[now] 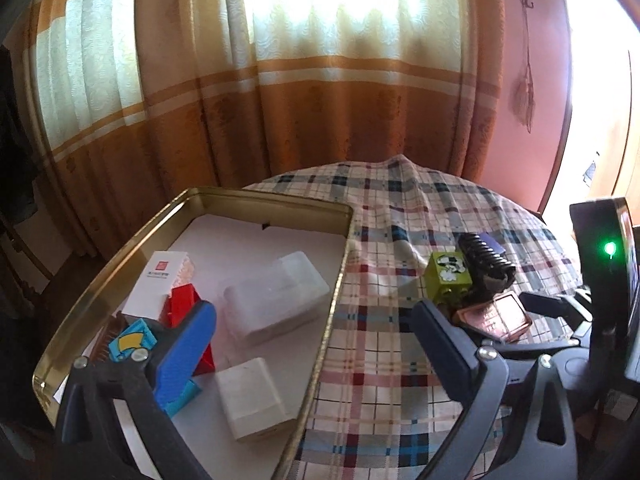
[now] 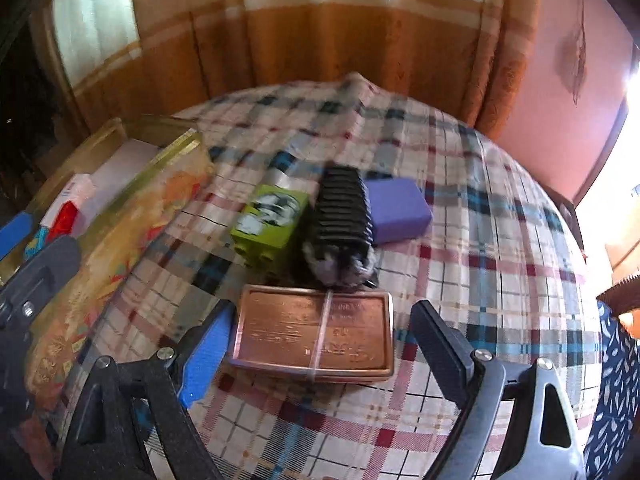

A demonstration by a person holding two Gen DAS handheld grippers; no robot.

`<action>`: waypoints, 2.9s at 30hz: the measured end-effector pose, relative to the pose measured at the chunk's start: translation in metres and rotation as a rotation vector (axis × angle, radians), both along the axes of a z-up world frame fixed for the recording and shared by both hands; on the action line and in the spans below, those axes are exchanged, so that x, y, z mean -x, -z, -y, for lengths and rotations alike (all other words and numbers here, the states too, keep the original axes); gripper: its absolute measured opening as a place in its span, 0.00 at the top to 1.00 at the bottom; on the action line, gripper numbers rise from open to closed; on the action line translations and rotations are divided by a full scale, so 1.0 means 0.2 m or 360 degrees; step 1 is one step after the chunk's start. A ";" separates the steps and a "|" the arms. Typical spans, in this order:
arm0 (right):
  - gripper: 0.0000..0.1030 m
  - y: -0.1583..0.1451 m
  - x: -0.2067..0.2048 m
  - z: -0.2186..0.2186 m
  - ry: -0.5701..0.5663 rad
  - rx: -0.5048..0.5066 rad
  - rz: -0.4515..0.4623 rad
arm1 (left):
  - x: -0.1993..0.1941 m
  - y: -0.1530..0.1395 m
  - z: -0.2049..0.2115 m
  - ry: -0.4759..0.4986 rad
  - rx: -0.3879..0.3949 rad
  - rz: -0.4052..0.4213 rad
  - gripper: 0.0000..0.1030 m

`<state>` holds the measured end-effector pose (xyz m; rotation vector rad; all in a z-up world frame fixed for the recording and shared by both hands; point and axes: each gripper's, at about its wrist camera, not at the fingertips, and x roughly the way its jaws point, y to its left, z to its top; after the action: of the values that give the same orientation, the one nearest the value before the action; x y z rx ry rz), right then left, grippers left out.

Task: Organize rigid objects
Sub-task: 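Grasp the green soccer-print block with the left gripper while the right approaches the copper plate, then lift the green block with the left gripper while the right closes around the copper plate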

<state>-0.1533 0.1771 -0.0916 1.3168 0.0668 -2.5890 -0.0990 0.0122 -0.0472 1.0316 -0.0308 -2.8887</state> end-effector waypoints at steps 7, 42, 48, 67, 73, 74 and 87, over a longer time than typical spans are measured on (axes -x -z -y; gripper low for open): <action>0.23 -0.05 -0.10 -0.11 0.0055 -0.0046 -0.0119 | 0.02 0.01 -0.07 0.0061 0.0001 0.0009 0.03; 0.23 -0.07 -0.07 -0.39 0.0299 -0.0030 -0.0181 | 0.46 0.24 -0.44 0.0366 -0.0047 0.0249 0.71; 0.23 -0.07 -0.07 -0.40 0.0312 -0.0038 -0.0181 | 0.43 0.24 -0.44 0.0386 -0.0074 0.0246 0.71; 0.23 -0.14 -0.15 -0.37 0.0282 -0.0074 -0.0358 | 0.25 0.18 -0.38 0.0328 -0.0067 0.0105 0.71; 0.23 -0.15 -0.16 -0.38 0.0289 -0.0046 -0.0379 | 0.18 0.15 -0.38 0.0326 -0.0028 0.0032 0.71; 0.23 -0.15 -0.16 -0.38 0.0291 -0.0036 -0.0378 | 0.16 0.15 -0.39 0.0325 -0.0020 0.0021 0.71; 0.23 -0.20 -0.21 -0.40 0.0317 0.0028 -0.0480 | 0.05 0.10 -0.34 0.0273 0.0007 -0.0119 0.71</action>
<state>-0.1104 0.2577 -0.0523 0.9599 -0.0371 -2.9306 -0.1080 0.0802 -0.0669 0.9645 -0.1278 -3.0766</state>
